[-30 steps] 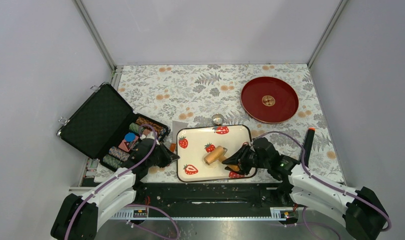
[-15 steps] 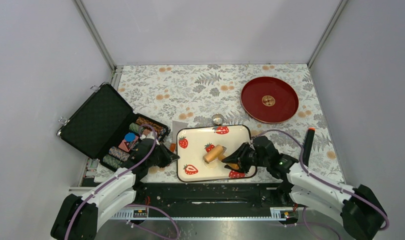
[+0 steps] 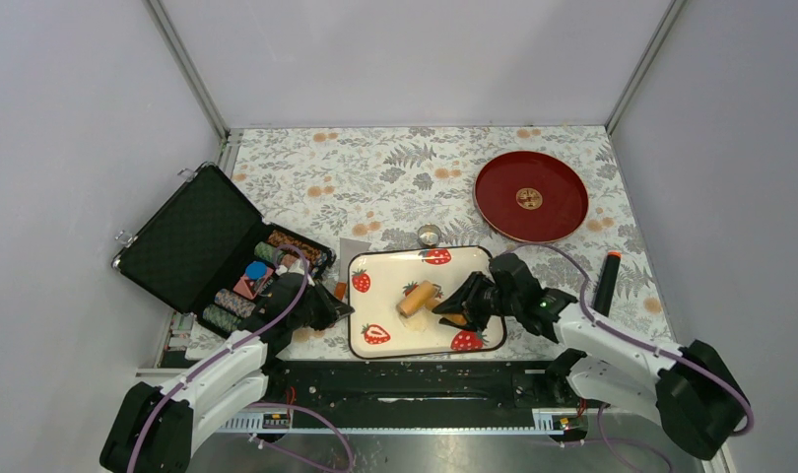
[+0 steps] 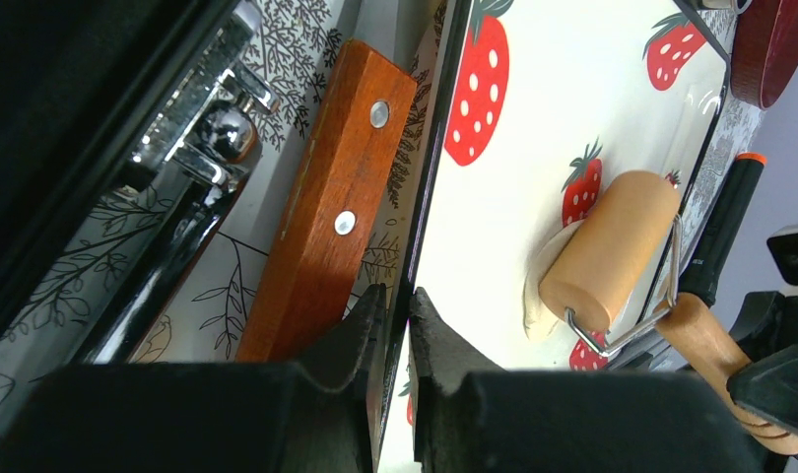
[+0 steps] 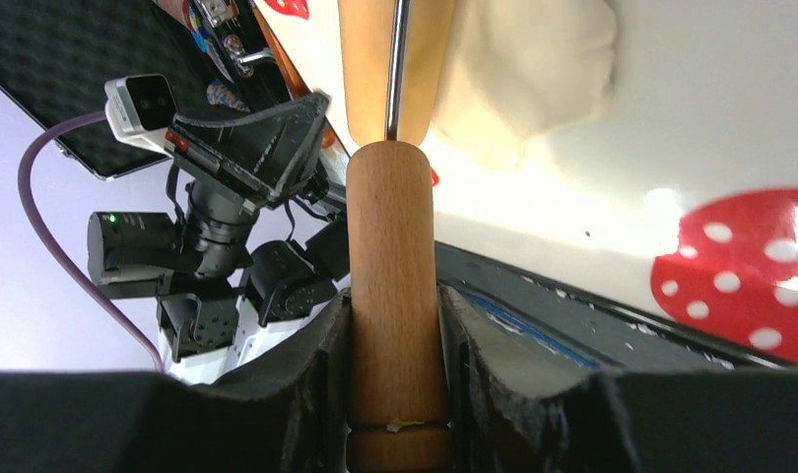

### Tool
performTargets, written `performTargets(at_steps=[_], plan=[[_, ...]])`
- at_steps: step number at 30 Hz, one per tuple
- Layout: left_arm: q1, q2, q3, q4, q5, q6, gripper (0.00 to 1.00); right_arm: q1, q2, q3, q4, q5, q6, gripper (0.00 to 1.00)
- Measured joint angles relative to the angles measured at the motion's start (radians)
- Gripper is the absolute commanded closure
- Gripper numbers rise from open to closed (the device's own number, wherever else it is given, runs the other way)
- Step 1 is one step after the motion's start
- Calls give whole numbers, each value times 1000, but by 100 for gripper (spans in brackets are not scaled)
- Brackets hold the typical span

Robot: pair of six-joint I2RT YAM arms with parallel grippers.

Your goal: Roll out the dumpling wrappers from the dough

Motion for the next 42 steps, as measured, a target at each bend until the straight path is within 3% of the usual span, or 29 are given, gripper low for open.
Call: performTargets(at_steps=[6,16,24,36,42], plan=[[0,0,0,0,0,0,100,-11,58,9,57,-2,-26,100],[0,0,0,1,0,0,100,-59,-177,-52,-137,-23,-87,100],[0,2,0,2,1,0,100,-110,-39,12,-135,-81,-187,100],[0,2,0,2,1,0,100,-227,-81,-52,-120,-196,-277,100],[0,2,0,2,1,0,100,-247,33,-22,-95,-238,-335,100]])
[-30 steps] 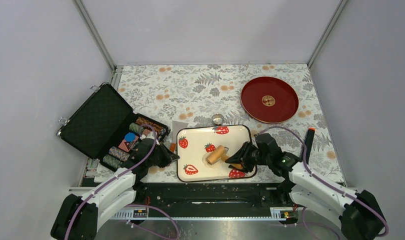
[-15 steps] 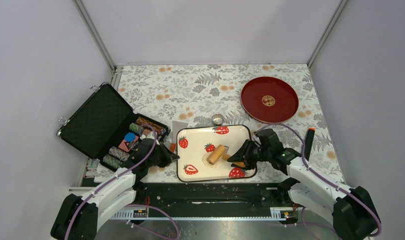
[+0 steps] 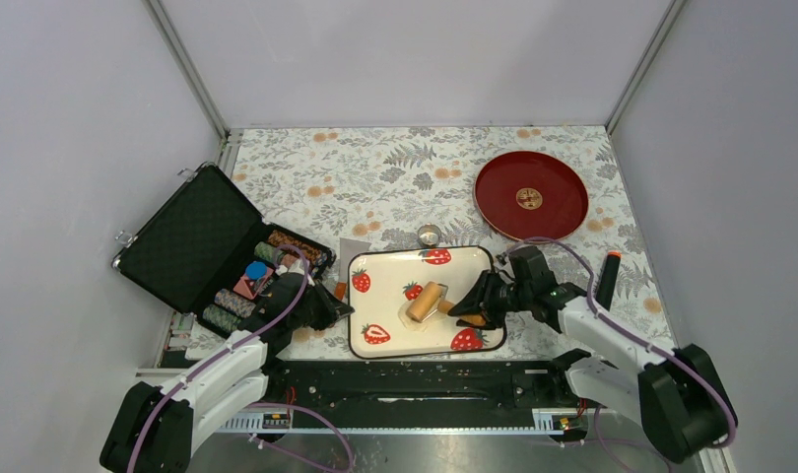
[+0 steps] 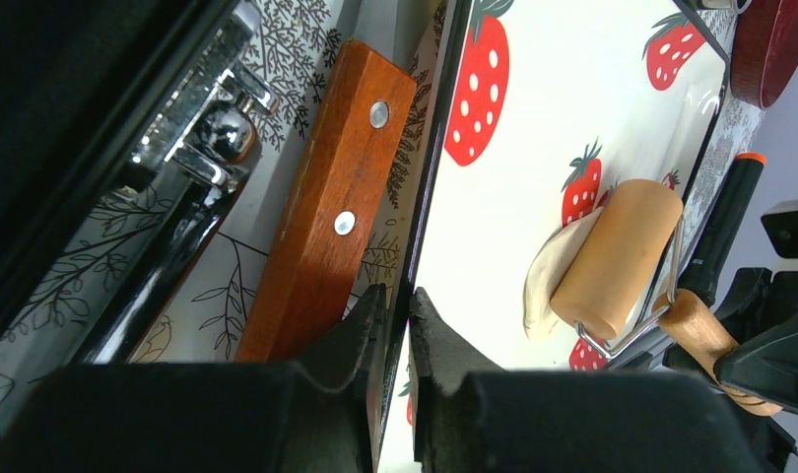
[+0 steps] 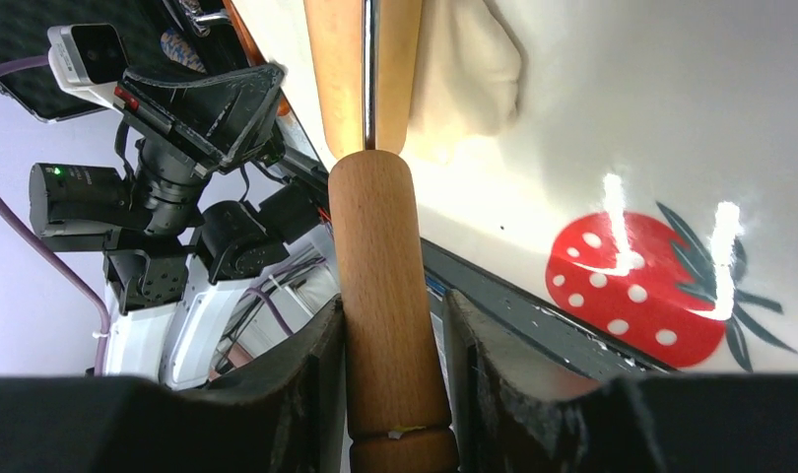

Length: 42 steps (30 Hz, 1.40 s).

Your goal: Roll out the dumpling wrappers from the dough

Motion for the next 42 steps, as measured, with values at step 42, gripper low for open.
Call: performTargets(at_steps=[42], plan=[[0,-9,0,-5,0,0,100,-14,-4,108,-213,60,-162,100]])
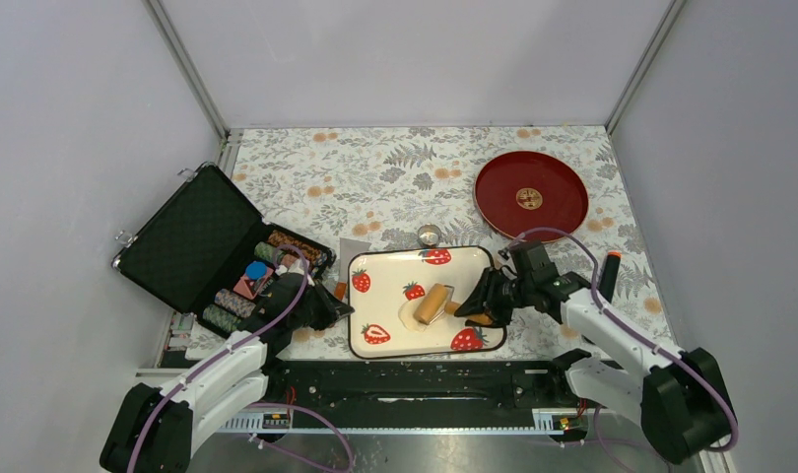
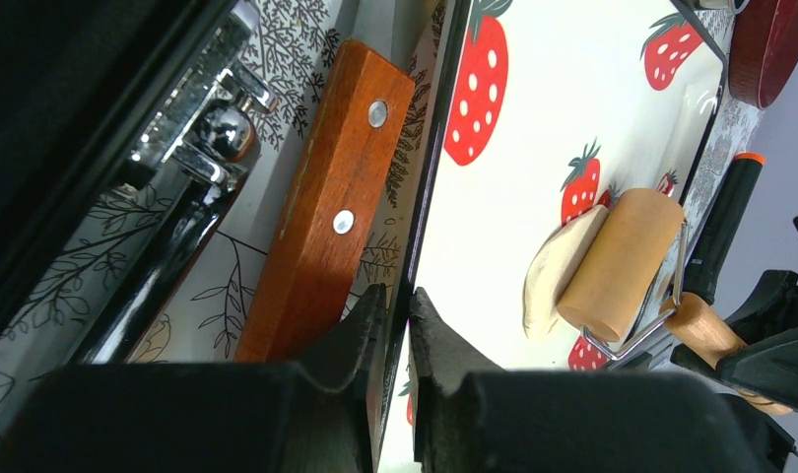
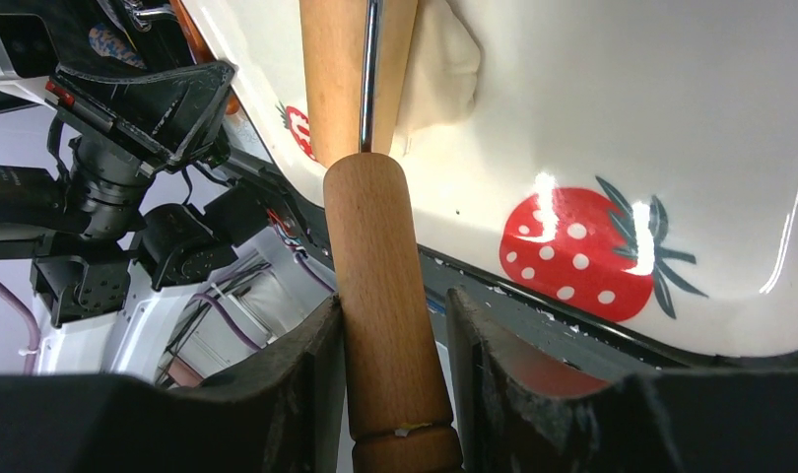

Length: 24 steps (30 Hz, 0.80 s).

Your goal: Roll out the dumpling wrappers from the dough

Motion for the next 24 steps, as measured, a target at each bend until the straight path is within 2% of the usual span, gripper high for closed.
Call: performTargets(at_steps=[8,18,24], plan=[[3,0,0,-1,0,0,100,4,169,77,26,-37,-70,100],[19,-24,-4,-18,-1,1,100,49,322,127,158,-62,-82,100],[21,-34,-6,-24,0,0,100,65,347,172,150,-48,-85,100]])
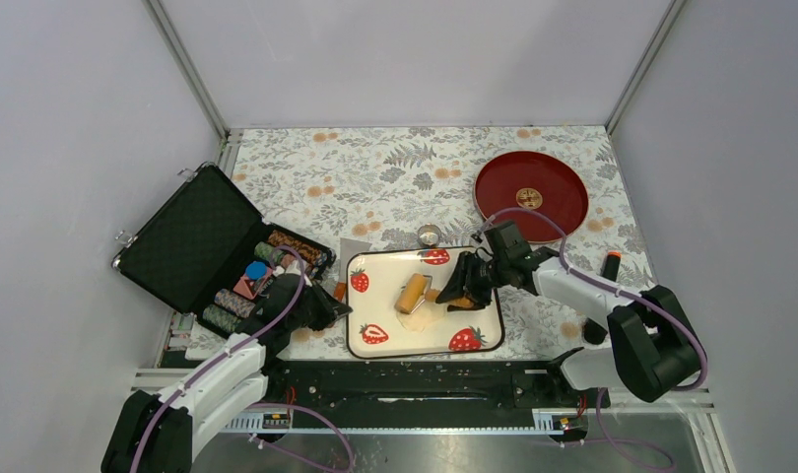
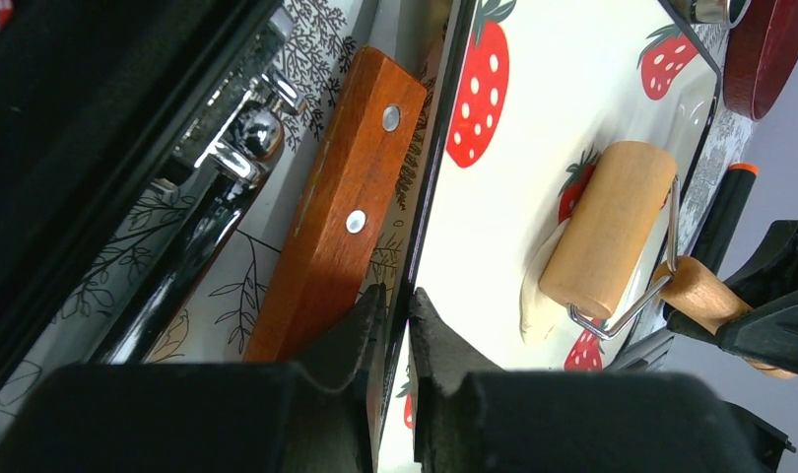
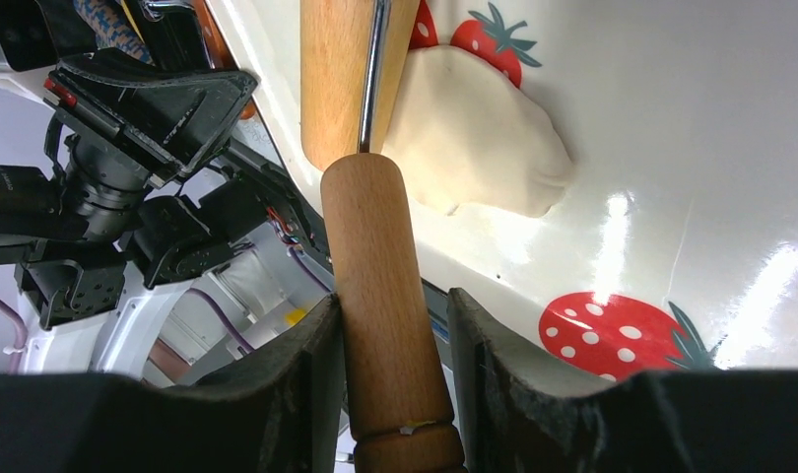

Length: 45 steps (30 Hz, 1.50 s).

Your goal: Roll out the dumpling wrappers from the dough

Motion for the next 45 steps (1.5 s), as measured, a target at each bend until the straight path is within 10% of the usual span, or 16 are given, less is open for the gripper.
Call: performTargets(at_steps=[14,45], plan=[[14,-6,-1,-10,5,0,100,-20,-270,90,-147,161,20,100],[46,7,-1,-6,30,5,100,-743,-477,-74,-135,78,63,100]])
